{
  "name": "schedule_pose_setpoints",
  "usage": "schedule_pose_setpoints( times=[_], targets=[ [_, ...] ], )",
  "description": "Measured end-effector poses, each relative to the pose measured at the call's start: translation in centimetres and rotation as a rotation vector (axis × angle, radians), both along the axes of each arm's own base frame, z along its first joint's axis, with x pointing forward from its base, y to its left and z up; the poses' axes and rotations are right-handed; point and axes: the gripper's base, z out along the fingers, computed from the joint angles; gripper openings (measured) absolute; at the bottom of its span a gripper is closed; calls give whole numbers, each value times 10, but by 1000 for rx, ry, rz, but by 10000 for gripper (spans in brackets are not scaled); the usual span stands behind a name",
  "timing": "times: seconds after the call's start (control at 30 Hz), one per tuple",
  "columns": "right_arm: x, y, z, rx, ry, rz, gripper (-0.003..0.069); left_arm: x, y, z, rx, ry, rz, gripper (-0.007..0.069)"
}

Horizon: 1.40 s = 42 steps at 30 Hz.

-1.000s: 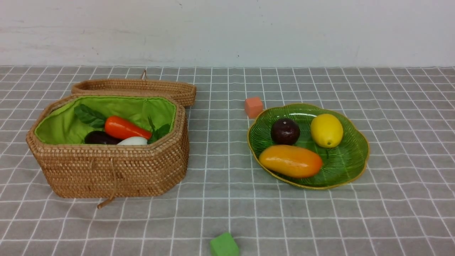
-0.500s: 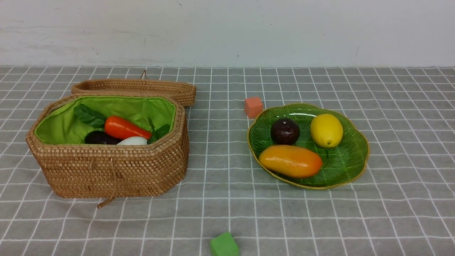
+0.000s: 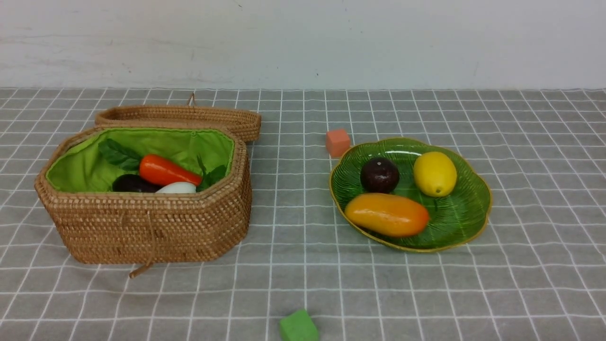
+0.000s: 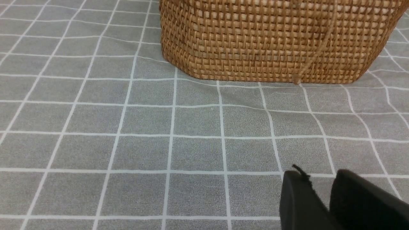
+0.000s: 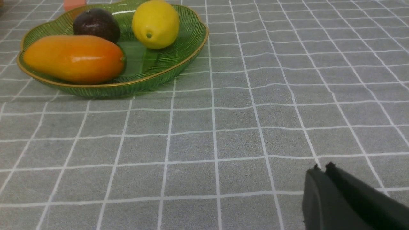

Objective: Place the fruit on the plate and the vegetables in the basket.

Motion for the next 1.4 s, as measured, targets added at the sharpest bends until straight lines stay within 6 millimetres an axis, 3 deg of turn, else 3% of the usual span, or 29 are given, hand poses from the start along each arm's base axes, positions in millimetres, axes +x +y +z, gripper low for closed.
schedule_pose_setpoints(
  times=[1.4],
  targets=[
    [0,0,0,-3,0,1,52,0,0,0,0,-2,3,185]
  ],
)
